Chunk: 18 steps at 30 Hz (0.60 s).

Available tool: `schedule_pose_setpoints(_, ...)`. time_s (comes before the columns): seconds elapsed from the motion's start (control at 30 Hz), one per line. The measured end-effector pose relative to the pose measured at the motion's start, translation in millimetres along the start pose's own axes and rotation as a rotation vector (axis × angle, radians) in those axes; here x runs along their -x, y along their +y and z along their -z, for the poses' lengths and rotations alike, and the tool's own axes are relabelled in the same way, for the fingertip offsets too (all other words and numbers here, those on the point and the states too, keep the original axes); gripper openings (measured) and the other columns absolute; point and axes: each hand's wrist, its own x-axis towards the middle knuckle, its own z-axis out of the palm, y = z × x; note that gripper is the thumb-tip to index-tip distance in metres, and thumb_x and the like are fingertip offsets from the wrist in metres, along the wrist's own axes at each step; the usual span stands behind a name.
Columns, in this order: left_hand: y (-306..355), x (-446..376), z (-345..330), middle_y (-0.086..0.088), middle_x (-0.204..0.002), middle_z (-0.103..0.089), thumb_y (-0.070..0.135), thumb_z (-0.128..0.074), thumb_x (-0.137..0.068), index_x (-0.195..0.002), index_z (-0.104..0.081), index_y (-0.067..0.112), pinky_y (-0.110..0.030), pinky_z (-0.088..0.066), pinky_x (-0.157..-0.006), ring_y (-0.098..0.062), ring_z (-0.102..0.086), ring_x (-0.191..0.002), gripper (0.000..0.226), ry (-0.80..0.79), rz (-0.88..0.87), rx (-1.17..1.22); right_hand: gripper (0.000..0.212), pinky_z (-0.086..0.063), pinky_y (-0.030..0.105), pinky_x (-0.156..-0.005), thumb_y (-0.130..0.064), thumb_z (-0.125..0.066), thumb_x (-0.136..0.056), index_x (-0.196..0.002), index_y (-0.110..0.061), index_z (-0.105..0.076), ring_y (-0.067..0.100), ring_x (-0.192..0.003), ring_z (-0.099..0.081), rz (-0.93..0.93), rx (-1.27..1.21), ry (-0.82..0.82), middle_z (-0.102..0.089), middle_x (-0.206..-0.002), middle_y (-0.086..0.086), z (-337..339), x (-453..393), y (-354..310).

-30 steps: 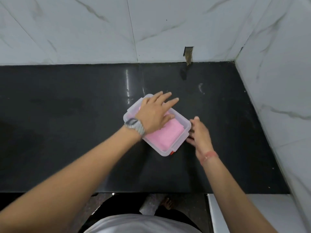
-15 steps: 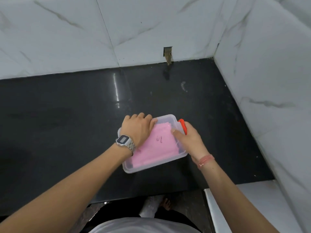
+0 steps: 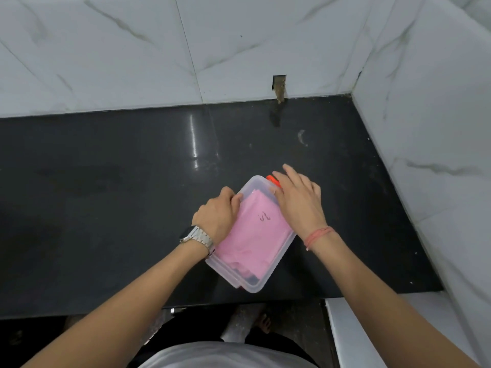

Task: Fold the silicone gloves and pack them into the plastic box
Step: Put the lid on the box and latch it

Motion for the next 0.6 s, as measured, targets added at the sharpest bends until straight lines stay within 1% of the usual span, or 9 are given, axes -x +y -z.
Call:
schedule_pose_setpoints(0.07, -3, 1, 0, -0.001, -0.080, -0.058, 0.047, -0.028, -0.099, -0.096, -0.046, 0.018, -0.036, -0.039, -0.066, -0.030, -0.056, -0.077, 0.034, -0.026, 0.096, 0.219, 0.054, -0.020, 0.045, -0.116, -0.038, -0.045, -0.100, -0.151, -0.027, -0.028, 0.020, -0.145, -0.023, -0.064, -0.130, 0.034, -0.018, -0.163, -0.002, -3, 11, -1)
schedule_pose_setpoints(0.13, -6, 3, -2, 0.001, -0.081, -0.057, 0.043, -0.031, -0.100, -0.097, -0.046, 0.016, -0.033, -0.038, -0.061, -0.024, -0.056, -0.077, 0.031, 0.020, 0.176, 0.410, 0.065, -0.020, 0.049, -0.116, -0.039, -0.050, -0.097, -0.153, -0.028, -0.018, 0.020, -0.147, -0.019, -0.171, -0.380, 0.003, -0.014, -0.163, -0.003, -6, 28, -1)
schedule_pose_setpoints(0.23, -1, 5, -8, 0.007, -0.078, -0.054, 0.037, -0.035, -0.100, -0.096, -0.046, 0.017, -0.025, -0.032, -0.052, -0.010, -0.050, -0.066, 0.023, 0.167, 0.258, 0.607, 0.073, -0.034, 0.046, -0.114, -0.042, -0.055, -0.095, -0.154, -0.032, -0.012, 0.018, -0.144, -0.029, -0.380, -0.874, -0.113, -0.021, -0.161, -0.007, -7, 54, -3)
schedule_pose_setpoints(0.3, 7, 3, -11, 0.010, -0.080, -0.053, 0.031, -0.041, -0.099, -0.101, -0.044, 0.020, -0.021, -0.034, -0.055, -0.006, -0.050, -0.068, 0.012, 0.272, 0.274, 0.732, 0.072, -0.039, 0.043, -0.112, -0.043, -0.056, -0.095, -0.153, -0.034, -0.015, 0.017, -0.140, -0.036, -0.484, -1.019, -0.122, -0.025, -0.160, -0.007, -7, 68, -6)
schedule_pose_setpoints(0.37, 15, 0, -10, 0.008, -0.093, -0.052, 0.022, -0.048, -0.097, -0.113, -0.044, 0.021, -0.018, -0.038, -0.065, -0.004, -0.051, -0.076, 0.017, 0.367, 0.259, 0.832, 0.070, -0.043, 0.042, -0.107, -0.042, -0.057, -0.094, -0.151, -0.034, -0.018, 0.017, -0.135, -0.043, -0.583, -1.135, -0.099, -0.033, -0.156, -0.004, -7, 82, -10)
schedule_pose_setpoints(0.4, 18, 0, -9, 0.004, -0.105, -0.050, 0.018, -0.051, -0.095, -0.118, -0.045, 0.020, -0.018, -0.040, -0.073, -0.006, -0.051, -0.084, 0.024, 0.400, 0.236, 0.839, 0.069, -0.047, 0.041, -0.103, -0.041, -0.059, -0.094, -0.150, -0.034, -0.020, 0.016, -0.131, -0.047, -0.643, -1.233, -0.097, -0.038, -0.153, -0.004, -7, 89, -11)
schedule_pose_setpoints(0.47, 20, 3, -8, 0.001, -0.123, -0.045, 0.012, -0.052, -0.093, -0.120, -0.050, 0.019, -0.026, -0.039, -0.091, -0.014, -0.048, -0.106, 0.028, 0.454, 0.116, 0.691, 0.067, -0.051, 0.039, -0.097, -0.040, -0.060, -0.093, -0.149, -0.031, -0.025, 0.015, -0.123, -0.054, -0.752, -1.483, -0.120, -0.048, -0.145, -0.002, -10, 104, -15)
schedule_pose_setpoints(0.53, 20, 14, -9, 0.004, -0.125, -0.047, 0.014, -0.051, -0.093, -0.114, -0.056, 0.023, -0.029, -0.032, -0.094, -0.015, -0.042, -0.117, 0.024, 0.464, -0.100, 0.436, 0.061, -0.054, 0.038, -0.093, -0.039, -0.062, -0.092, -0.145, -0.023, -0.036, 0.020, -0.118, -0.061, -0.824, -1.697, -0.107, -0.058, -0.135, 0.003, -12, 116, -18)
schedule_pose_setpoints(0.6, 15, 31, -11, 0.009, -0.121, -0.052, 0.020, -0.049, -0.095, -0.107, -0.060, 0.027, -0.028, -0.030, -0.090, -0.011, -0.042, -0.117, 0.018, 0.391, -0.336, 0.250, 0.051, -0.056, 0.033, -0.088, -0.036, -0.063, -0.092, -0.136, -0.017, -0.047, 0.021, -0.113, -0.065, -0.867, -1.790, -0.043, -0.064, -0.128, 0.007, -12, 122, -19)
